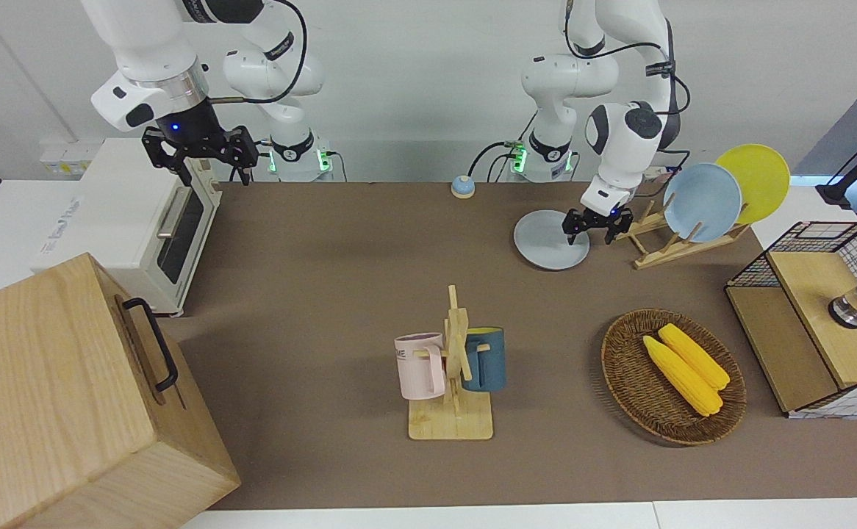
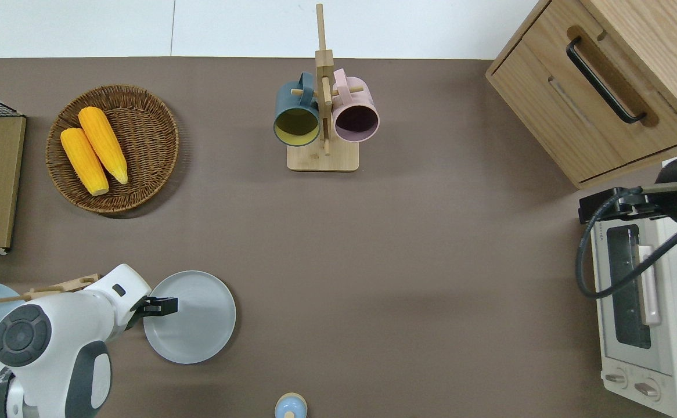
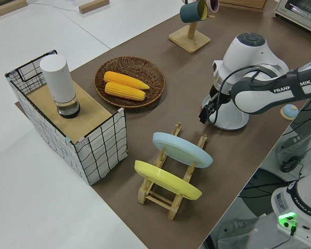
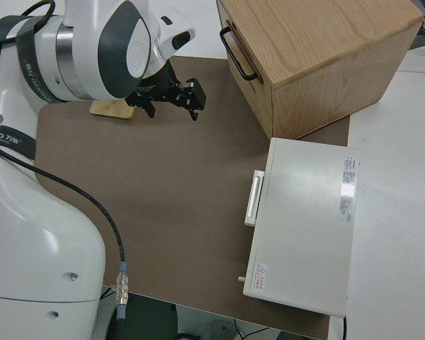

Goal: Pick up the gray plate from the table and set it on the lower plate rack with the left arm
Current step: 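Grasp the near rim of the gray plate with the left gripper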

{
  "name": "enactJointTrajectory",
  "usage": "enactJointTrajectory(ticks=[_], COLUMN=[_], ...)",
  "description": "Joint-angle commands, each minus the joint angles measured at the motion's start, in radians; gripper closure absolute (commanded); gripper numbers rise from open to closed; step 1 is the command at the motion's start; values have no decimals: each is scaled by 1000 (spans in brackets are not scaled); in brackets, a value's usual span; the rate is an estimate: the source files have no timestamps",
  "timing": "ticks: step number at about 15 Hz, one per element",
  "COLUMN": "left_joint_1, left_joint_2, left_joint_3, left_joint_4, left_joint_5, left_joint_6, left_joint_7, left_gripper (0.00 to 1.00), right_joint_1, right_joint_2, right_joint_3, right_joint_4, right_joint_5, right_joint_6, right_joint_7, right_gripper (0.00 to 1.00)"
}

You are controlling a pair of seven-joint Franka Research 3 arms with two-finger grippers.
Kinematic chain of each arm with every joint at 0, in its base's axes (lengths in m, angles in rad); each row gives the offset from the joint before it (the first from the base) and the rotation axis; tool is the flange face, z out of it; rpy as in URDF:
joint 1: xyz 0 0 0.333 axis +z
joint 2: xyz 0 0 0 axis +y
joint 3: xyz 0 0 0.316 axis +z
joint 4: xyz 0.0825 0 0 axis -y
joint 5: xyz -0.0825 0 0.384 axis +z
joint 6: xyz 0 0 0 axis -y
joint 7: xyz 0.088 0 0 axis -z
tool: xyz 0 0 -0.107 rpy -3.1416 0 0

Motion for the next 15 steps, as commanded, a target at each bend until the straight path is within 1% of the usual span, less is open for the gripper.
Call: enactJointTrajectory(ticks=[1, 5, 12, 13, 14, 15], left_joint_1=[-20, -20, -20, -20, -20, -20], left_joint_2=[15, 33, 52, 53, 56, 58], left_joint_3=[5, -8, -8, -8, -9, -11], left_joint_4=[-16, -16, -16, -16, -16, -16], left_joint_5=[-9, -9, -9, -9, -9, -9], left_joint_6=[36, 52, 59, 59, 59, 59], left_joint_7=[-12, -12, -12, -12, -12, -12], left_gripper=[5, 5, 13, 67, 192, 423], right_joint_1=[5, 5, 5, 5, 5, 5], right_joint_2=[2, 2, 2, 2, 2, 2], right_joint_3=[-2, -4, -4, -4, -4, -4], right_joint_4=[5, 5, 5, 5, 5, 5], right_joint_5=[3, 3, 3, 3, 3, 3], right_joint_6=[-6, -6, -6, -6, -6, -6], right_joint_7=[4, 4, 4, 4, 4, 4], right_gripper=[17, 17, 17, 17, 17, 17])
